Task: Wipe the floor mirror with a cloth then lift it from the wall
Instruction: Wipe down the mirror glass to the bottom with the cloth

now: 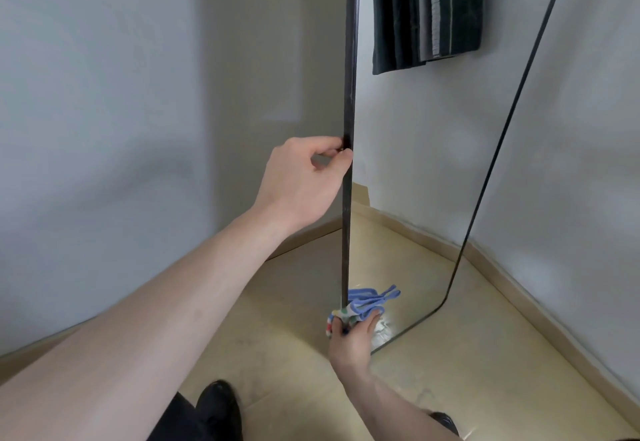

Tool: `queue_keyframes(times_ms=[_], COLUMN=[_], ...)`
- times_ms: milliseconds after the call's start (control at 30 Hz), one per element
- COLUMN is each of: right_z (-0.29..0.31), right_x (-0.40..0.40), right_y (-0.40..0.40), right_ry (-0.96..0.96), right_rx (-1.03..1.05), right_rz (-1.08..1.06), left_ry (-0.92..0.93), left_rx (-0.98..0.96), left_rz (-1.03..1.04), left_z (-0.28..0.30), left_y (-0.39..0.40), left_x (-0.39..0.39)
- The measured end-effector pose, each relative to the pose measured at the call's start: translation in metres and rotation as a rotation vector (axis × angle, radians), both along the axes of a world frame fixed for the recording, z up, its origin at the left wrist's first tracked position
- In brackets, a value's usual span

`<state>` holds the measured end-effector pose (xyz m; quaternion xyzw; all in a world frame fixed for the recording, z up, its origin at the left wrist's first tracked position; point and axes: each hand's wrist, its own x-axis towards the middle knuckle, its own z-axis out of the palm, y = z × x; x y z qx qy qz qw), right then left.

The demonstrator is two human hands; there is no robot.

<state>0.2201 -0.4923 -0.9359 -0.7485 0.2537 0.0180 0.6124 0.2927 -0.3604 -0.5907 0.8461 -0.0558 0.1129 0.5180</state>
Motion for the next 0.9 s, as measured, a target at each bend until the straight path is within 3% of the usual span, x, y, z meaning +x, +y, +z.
queue_keyframes(times_ms=[100, 167, 367, 533, 767, 900], right_z=[-0.047, -0.041, -0.073, -0.047, -0.004, -0.038], right_x=[0.005, 0.006, 0.005, 0.0, -0.002, 0.022], right_y=[-0.007, -0.003, -0.011, -0.022, -0.003, -0.003], right_ry=[0.048, 0.139, 0.217, 0.298, 0.015, -0.059], right_rx=[0.044, 0.064, 0.408, 0.19, 0.006, -0.083], right_rz=[-0.058, -0.068, -0.226, -0.044, -0.064, -0.056], left_ry=[-0.017, -0.011, -0.038, -0.016, -0.019, -0.018], left_rx=[0.015, 0.012, -0.002, 0.006, -0.007, 0.011], left_rz=[0.002, 0.003, 0.001, -0.006, -0.024, -0.014], left_z=[-0.002, -0.005, -0.004, -0.001, 0.001, 0.006], left_y=[0.002, 0.004, 0.003, 0.003, 0.001, -0.001], left_x=[0.004, 0.008, 0.012, 0.009, 0.0, -0.007])
